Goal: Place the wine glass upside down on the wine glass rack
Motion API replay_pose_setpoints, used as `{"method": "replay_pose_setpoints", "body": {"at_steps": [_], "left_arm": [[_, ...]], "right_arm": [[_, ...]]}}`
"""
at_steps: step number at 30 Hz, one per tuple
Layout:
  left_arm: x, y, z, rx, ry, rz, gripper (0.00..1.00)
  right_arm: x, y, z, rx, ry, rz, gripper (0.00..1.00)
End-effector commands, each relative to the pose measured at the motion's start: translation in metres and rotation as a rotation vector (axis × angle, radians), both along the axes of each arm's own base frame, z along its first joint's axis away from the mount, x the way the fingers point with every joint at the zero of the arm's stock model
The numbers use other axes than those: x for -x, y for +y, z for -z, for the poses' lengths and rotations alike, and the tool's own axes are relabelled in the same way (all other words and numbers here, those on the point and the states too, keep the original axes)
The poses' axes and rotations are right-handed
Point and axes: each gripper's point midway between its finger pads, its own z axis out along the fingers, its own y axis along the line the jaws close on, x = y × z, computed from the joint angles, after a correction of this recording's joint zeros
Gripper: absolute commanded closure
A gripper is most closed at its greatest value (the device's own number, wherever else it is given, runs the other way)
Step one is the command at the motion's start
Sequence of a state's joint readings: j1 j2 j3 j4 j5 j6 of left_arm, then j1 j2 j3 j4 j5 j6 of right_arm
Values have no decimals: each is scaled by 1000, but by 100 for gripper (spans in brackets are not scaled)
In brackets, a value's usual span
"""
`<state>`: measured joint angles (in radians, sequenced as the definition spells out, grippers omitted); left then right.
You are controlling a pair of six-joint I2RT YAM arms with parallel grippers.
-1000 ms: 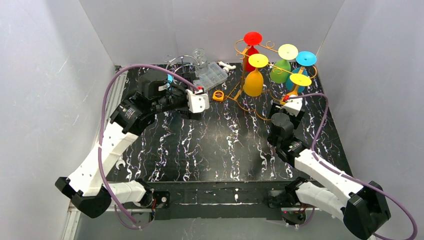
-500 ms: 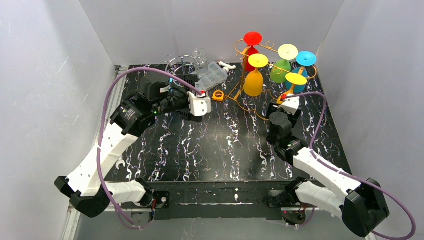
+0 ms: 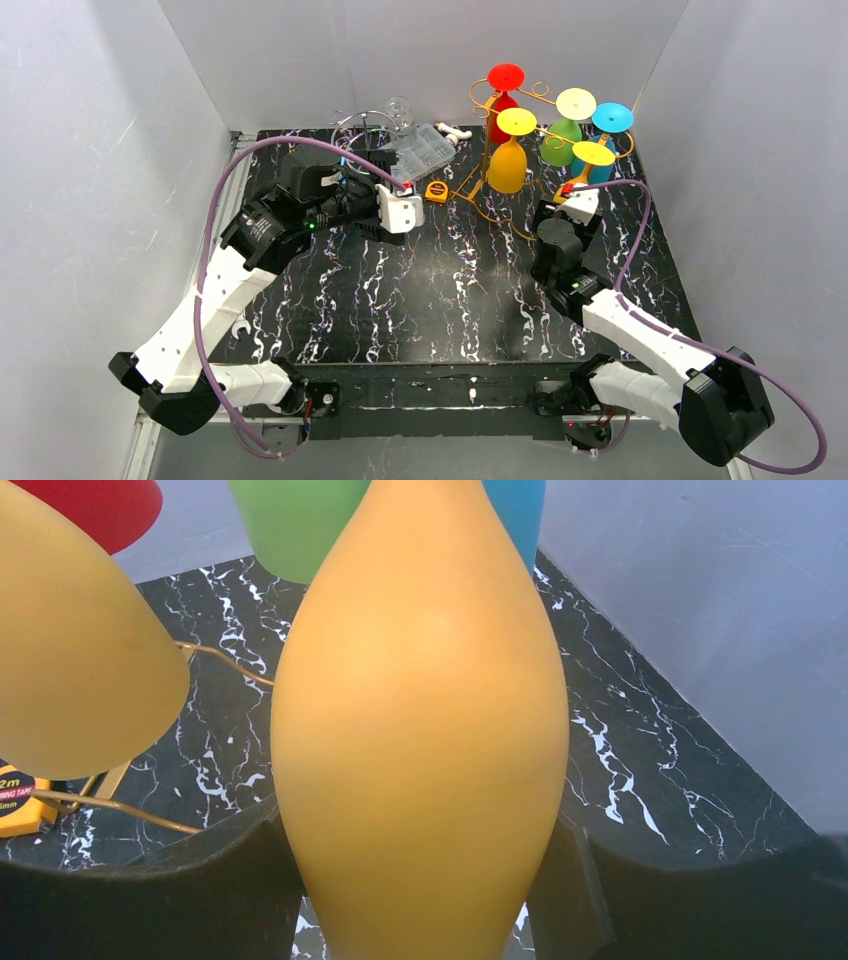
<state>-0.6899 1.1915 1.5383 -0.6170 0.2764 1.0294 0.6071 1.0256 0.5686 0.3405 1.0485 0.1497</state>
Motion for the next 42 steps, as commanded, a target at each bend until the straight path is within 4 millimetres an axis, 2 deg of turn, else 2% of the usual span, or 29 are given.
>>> {"method": "replay_pose_setpoints", "body": {"at_steps": [1, 10, 13, 15, 18, 20, 21, 22, 26, 29, 33, 37, 42], "left_arm": [[6, 3, -8, 4, -9, 4, 9], [6, 4, -8, 0, -11, -1, 9], [5, 3, -8, -3, -13, 1, 9], [5, 4, -9, -2, -15, 1, 9], [5, 3, -10, 0, -18, 2, 9], [5, 3, -10, 0, -16, 3, 9], [5, 3, -11, 3, -15, 3, 9], [5, 3, -10, 2, -14, 3, 9], [5, 3, -11, 8, -8, -3, 7], [4, 3, -12, 30, 6, -26, 2], [0, 5, -11, 59, 42, -78, 2], [-1, 8, -5, 77, 76, -115, 2], [-1, 12, -4, 124, 136, -179, 2]], "right_arm": [[-4, -8, -31, -56, -100, 45, 65], [-11, -12, -22, -52, -77, 67, 64], [-11, -13, -18, -55, -69, 71, 61], [-12, -13, -17, -58, -65, 72, 54], [-11, -13, -14, -60, -54, 81, 34], [-11, -14, -11, -63, -44, 91, 19], [-11, -14, -11, -65, -42, 94, 6], [-11, -14, -11, -65, -38, 94, 2], [-10, -14, -14, -73, -32, 91, 2], [-8, -12, -18, -82, -29, 70, 2], [-1, -4, -24, -106, -15, -13, 2], [14, 17, -34, -135, 11, -215, 2], [43, 22, -29, -141, 137, -317, 2]]}}
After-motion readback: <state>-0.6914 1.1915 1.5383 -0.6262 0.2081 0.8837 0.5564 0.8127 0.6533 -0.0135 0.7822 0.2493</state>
